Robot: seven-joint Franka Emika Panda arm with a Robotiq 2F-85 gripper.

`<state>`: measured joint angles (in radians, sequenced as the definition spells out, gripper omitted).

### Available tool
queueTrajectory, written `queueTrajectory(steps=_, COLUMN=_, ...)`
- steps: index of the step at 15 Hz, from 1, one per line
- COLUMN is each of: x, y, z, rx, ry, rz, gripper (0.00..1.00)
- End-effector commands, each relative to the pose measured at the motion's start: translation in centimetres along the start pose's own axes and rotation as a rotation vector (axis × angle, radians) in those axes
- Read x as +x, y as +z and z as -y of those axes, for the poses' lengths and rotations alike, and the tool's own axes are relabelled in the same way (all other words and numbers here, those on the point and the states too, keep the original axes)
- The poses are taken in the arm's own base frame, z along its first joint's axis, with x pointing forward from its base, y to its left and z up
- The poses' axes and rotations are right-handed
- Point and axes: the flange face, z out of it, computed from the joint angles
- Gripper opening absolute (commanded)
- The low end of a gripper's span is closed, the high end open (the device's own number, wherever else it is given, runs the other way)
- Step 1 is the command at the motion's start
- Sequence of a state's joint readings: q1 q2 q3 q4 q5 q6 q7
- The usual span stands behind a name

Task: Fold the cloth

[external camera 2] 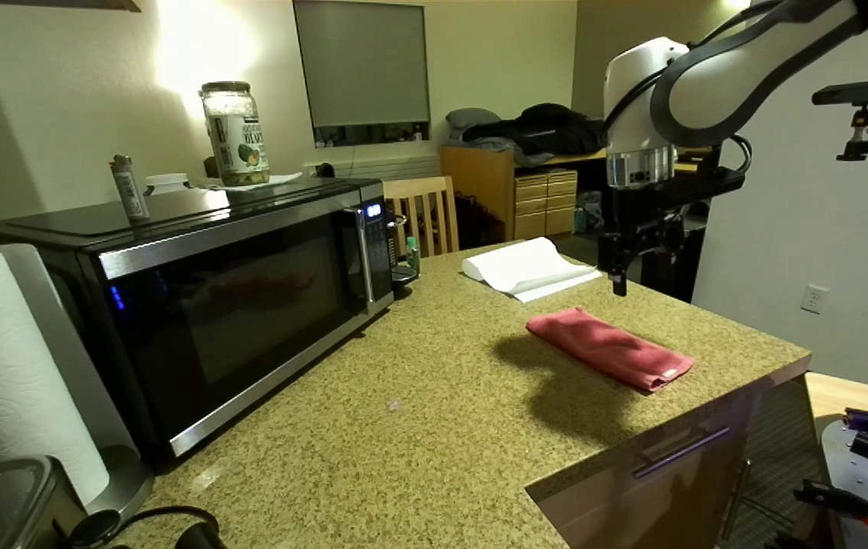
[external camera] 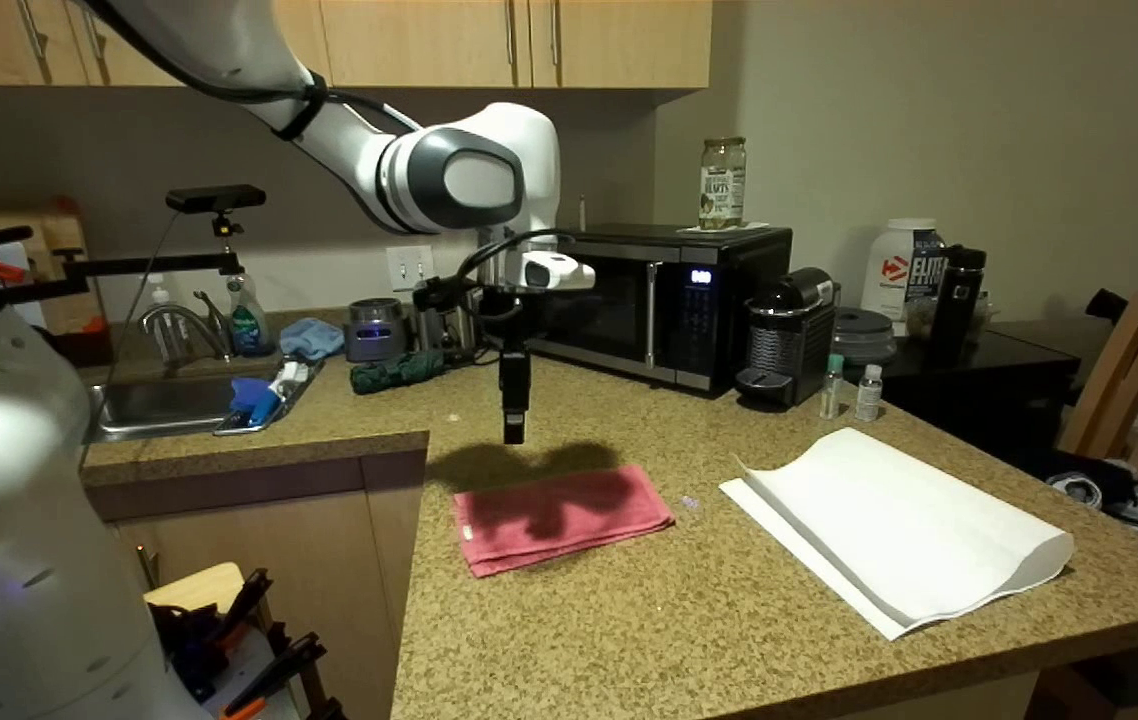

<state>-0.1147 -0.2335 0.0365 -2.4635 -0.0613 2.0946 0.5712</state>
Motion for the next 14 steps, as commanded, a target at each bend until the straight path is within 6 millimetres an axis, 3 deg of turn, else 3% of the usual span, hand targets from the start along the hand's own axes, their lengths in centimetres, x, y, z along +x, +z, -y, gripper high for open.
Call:
queueTrajectory(steps=1, x=0.6, y=2.1, z=1.4, rx=-0.006, ry=-0.014, rz=-0.001, gripper=1.0)
queueTrajectory(steps=6, x=1.7, y=4.0, z=2.3, rx=-0.005, ry=-0.03, rz=0.001, gripper=1.0)
queueTrajectory(steps=14, x=5.8, y=6.1, z=1.3, rx=0.056, ry=0.058, rz=0.003, gripper=1.0)
